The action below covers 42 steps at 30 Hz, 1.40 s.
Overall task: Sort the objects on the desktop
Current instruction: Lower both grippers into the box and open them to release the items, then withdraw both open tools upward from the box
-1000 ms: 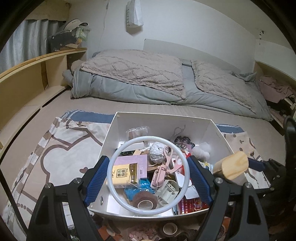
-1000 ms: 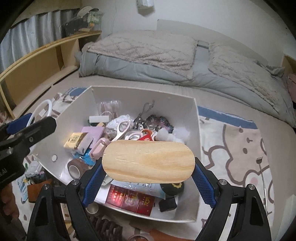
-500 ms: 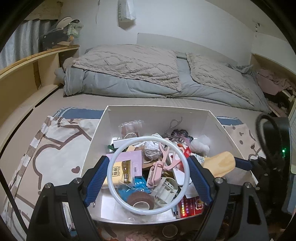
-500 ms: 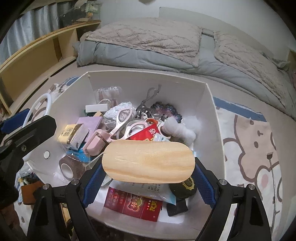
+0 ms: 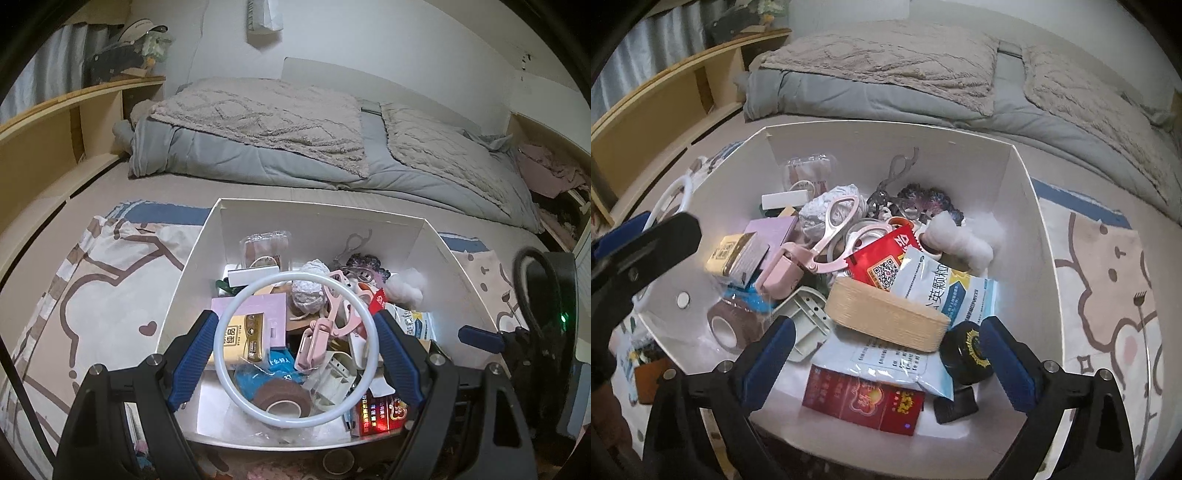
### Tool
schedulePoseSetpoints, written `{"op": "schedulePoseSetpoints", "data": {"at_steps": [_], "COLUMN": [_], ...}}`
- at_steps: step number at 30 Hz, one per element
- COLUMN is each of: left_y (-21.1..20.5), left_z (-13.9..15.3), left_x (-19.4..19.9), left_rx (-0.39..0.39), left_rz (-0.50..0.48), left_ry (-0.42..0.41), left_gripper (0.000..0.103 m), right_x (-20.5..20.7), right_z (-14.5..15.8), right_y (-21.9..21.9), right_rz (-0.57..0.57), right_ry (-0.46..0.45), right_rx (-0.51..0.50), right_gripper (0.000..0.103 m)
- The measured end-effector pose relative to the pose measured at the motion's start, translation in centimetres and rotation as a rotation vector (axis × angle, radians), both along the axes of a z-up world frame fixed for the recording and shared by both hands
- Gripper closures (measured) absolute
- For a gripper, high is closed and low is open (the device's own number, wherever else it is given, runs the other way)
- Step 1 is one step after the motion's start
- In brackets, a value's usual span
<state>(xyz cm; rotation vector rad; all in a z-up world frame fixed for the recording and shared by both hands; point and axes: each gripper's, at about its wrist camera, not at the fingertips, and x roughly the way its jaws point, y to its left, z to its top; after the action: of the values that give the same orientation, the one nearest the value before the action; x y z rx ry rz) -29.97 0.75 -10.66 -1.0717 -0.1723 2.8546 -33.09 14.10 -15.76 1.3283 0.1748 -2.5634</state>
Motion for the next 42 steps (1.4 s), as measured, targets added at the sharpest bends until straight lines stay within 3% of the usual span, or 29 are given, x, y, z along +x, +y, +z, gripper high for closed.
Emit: {"op": "schedulePoseSetpoints", "data": {"at_steps": [9, 19, 32, 36, 42], "left_y": [1.0, 3.3, 4.0, 3.9, 4.1], "left_z": [-0.7, -2.8, -3.5, -3.9, -4.0], "left_x": [-0.9, -2.2, -2.4, -2.5, -2.5], "left_rx": [0.046, 0.0, -0.022, -0.019, -0.023], "left_rz": [0.008, 0.009, 0.003, 0.014, 0.002], "left_ry": [-0.049, -0.154, -0.178, -0.208, -0.221], "left_gripper": [0.018, 0.018, 0.018, 0.002, 0.001], "right_x": [1.0, 2.1, 3.1, 3.3, 3.6], "right_z": [1.4, 2.4, 2.3, 2.3, 2.1], "right_y": [1.7, 3.2, 2.7, 2.4, 2.1], "right_rz": [-0.008, 0.004, 0.067, 0.082, 0.096], "right_ry": [0.037, 0.071, 0.103, 0.103, 0.098], "right_rx": [-0.023, -0.046, 0.008, 0.014, 0.024], "right_gripper": [0.003, 0.003, 0.003, 0.003, 0.003]}}
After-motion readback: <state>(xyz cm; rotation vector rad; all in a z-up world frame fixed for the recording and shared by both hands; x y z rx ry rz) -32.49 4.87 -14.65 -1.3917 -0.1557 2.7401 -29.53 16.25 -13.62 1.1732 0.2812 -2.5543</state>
